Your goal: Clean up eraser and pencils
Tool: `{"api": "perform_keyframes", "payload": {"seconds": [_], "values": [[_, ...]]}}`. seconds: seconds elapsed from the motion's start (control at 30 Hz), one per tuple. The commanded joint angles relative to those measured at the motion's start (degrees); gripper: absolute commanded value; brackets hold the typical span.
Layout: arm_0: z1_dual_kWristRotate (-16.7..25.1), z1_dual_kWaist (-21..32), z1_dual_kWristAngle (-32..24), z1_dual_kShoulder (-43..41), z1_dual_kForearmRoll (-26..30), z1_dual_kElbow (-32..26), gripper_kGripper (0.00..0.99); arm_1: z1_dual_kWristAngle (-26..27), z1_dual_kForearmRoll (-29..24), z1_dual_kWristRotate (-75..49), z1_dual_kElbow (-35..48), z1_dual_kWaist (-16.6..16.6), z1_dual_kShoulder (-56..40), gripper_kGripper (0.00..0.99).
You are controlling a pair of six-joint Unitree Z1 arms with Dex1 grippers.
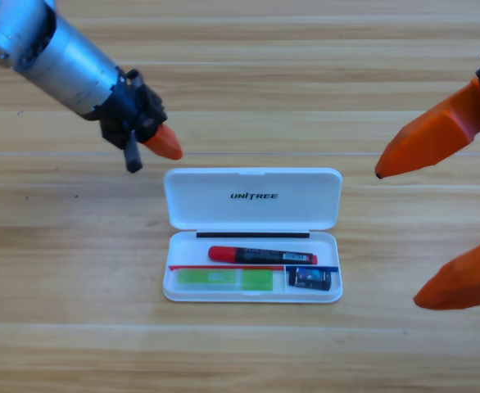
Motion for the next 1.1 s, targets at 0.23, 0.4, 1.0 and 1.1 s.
{"api": "perform_keyframes", "payload": {"seconds": [0.23, 0.4, 1.0, 1.1], "values": [[-1.7, -4.7, 0.4, 2.9, -0.1, -1.0, 0.000, 1.4, -0.6, 0.7, 1.5, -1.6, 0.0, 0.969], [-1.7, -5.1, 0.9, 2.9, 0.0, -0.9, 0.000, 1.4, -0.6, 0.7, 1.5, -1.6, 0.3, 0.969], [-1.4, -5.7, 0.9, 2.3, 0.1, 2.5, 0.000, 1.7, -0.6, 1.0, 1.4, -1.6, 0.7, 0.969], [-1.4, -6.0, 0.9, 2.1, 0.3, 2.7, 0.000, 1.8, -0.6, 1.0, 1.4, -1.6, 0.9, 0.969]]}}
